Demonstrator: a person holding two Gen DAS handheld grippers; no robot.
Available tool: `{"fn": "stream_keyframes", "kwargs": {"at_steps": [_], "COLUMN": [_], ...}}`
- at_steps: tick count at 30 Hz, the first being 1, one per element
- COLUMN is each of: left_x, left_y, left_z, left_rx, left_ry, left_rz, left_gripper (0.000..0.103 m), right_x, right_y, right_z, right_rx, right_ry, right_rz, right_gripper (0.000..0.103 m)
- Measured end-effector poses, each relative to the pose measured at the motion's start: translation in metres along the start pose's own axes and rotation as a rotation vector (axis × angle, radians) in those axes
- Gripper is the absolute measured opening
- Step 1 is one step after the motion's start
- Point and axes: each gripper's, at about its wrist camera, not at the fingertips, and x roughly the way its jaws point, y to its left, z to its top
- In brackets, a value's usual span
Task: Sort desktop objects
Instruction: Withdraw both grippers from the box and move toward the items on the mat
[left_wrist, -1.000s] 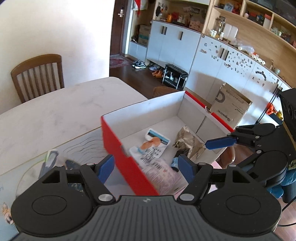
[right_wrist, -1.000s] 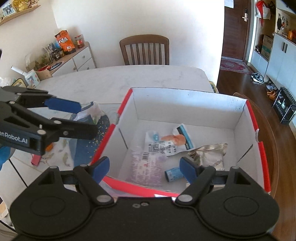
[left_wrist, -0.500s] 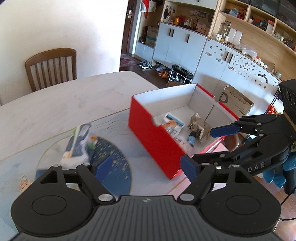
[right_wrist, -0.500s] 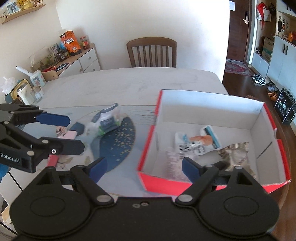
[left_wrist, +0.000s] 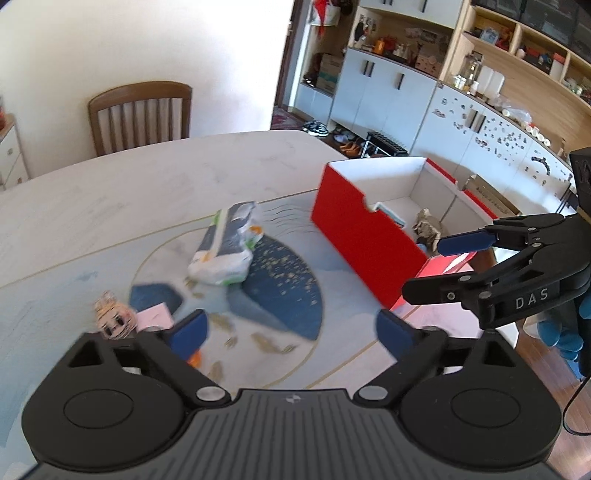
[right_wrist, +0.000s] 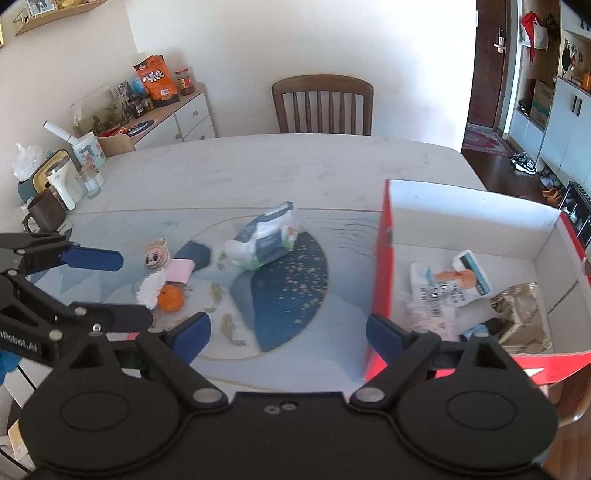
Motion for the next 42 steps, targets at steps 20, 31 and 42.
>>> {"fn": "stream_keyframes", "kwargs": {"at_steps": [20,31,42], "left_x": [-0.017,-0.012,0.018], "left_y": [0.074,0.094,0.086], "left_z": [-0.051,-0.076,-0.098], "left_rx": [-0.073,-0.051,0.038], "left_ry": [0.009,0.022,0.053], "left_rz": [0.063,0.102,0.093], "left_gripper": [0.103,0.103,0.102], "right_x": [0.036,0.061,0.096], "right_y": [0.059,0.086,0.106], "right_z": [-0.001,-0.001,0.004], "right_rx": [0.013,-0.019,-0.064], "right_ry": [0.028,0.047,0.084], "right_rz": [0.004,0.024,0.021], "right_gripper": [0.091,0.091,0.088]}}
